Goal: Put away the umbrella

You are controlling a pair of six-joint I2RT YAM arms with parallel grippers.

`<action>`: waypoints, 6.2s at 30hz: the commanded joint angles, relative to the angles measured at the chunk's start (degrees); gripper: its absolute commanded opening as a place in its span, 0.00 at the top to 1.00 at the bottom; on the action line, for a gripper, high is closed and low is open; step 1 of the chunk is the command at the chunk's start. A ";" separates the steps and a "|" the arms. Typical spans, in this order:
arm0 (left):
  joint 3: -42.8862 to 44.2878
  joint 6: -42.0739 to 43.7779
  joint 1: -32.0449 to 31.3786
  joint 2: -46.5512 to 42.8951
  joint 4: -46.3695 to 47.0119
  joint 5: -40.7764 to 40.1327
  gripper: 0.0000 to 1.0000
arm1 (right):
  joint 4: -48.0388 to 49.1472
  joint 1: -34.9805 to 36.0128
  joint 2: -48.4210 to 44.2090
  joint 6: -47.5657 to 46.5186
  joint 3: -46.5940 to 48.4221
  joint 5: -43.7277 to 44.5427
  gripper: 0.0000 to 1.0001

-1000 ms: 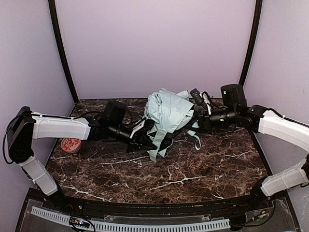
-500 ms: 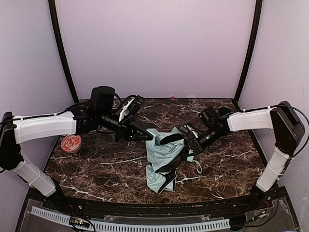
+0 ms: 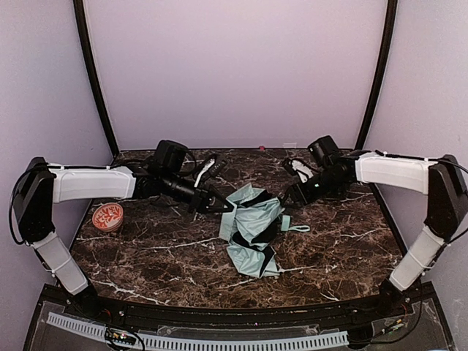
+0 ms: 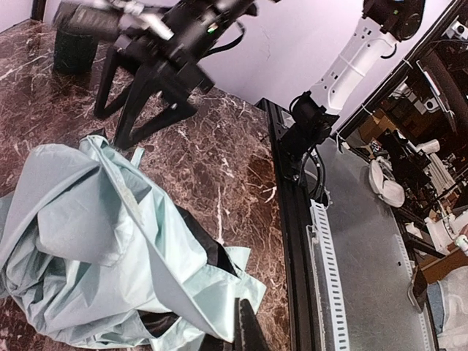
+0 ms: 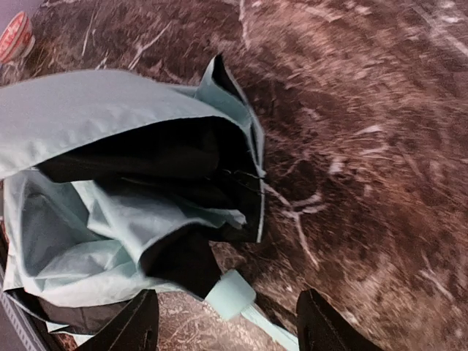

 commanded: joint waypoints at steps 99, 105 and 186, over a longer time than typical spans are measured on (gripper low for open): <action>8.89 14.71 3.29 2.45 -21.06 -16.62 1.00 | 9.32 32.58 -20.02 32.03 -6.10 43.47 0.57; 8.64 15.82 5.87 2.64 -21.80 -17.66 1.00 | 3.13 45.25 3.82 32.76 14.95 46.93 0.54; -2.94 4.71 -9.27 -3.00 -8.61 -0.41 1.00 | 17.84 20.15 -21.04 22.94 -6.72 -8.08 0.53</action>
